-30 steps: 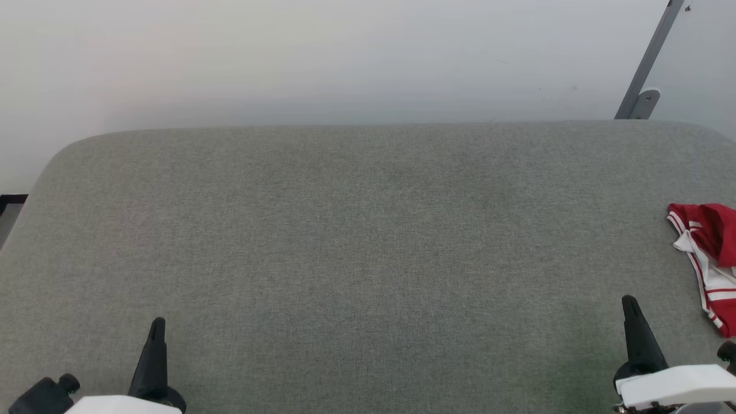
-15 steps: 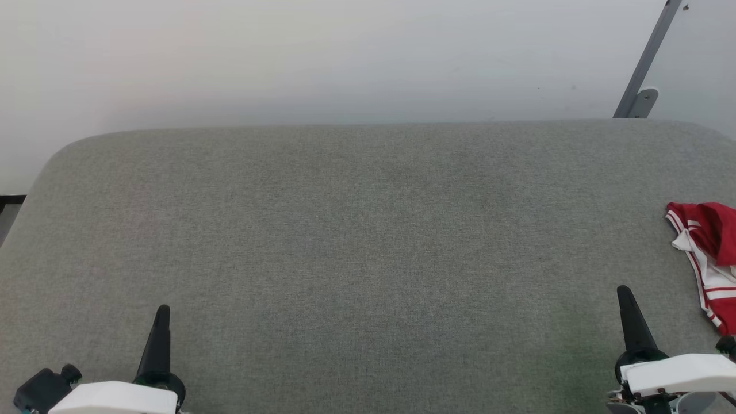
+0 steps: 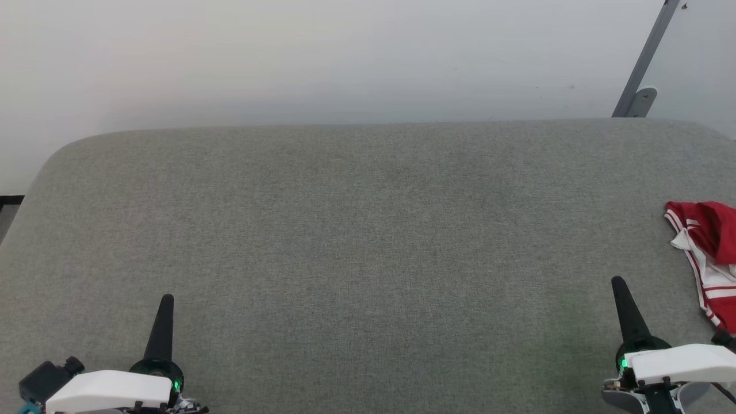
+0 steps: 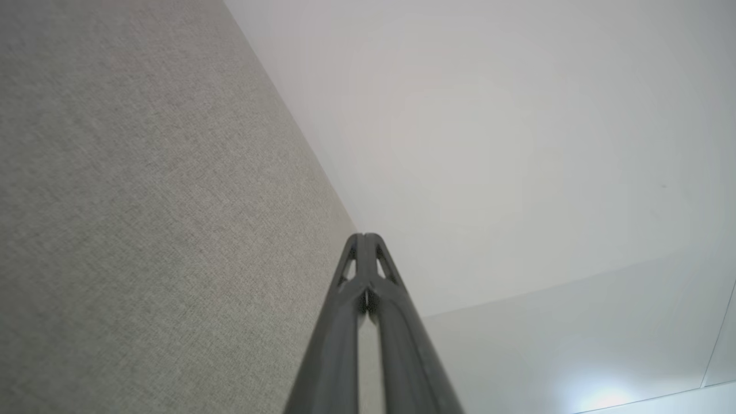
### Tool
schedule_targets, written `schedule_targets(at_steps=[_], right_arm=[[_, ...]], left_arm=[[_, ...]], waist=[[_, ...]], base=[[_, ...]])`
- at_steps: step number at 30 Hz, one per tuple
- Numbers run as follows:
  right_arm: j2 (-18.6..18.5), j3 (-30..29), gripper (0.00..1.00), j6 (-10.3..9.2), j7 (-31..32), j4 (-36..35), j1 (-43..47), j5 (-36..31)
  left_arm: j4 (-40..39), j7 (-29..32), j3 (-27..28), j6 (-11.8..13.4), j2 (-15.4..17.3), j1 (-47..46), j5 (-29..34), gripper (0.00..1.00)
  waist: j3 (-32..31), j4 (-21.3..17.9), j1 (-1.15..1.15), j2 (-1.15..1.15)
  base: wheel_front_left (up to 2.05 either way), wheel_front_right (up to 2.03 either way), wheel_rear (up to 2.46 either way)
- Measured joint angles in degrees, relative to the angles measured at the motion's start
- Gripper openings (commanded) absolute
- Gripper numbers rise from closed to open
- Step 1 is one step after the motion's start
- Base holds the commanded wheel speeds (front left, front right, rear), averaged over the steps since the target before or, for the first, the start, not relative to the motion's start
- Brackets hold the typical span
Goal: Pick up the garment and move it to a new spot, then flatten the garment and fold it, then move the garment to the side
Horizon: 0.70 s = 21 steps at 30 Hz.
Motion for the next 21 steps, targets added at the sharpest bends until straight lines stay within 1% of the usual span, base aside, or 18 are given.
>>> schedule_targets(at_steps=[21], right_arm=[[0.7,-0.3,0.0,0.0,2.79,0.53,-1.93,9.68]], left_arm=[[1.34,2.78,0.83,0.0,-1.38,-2.7,-9.25,0.0]], waist=[[0.08,-0.25,0.0,0.0]], base=[[0.0,0.0,0.0]])
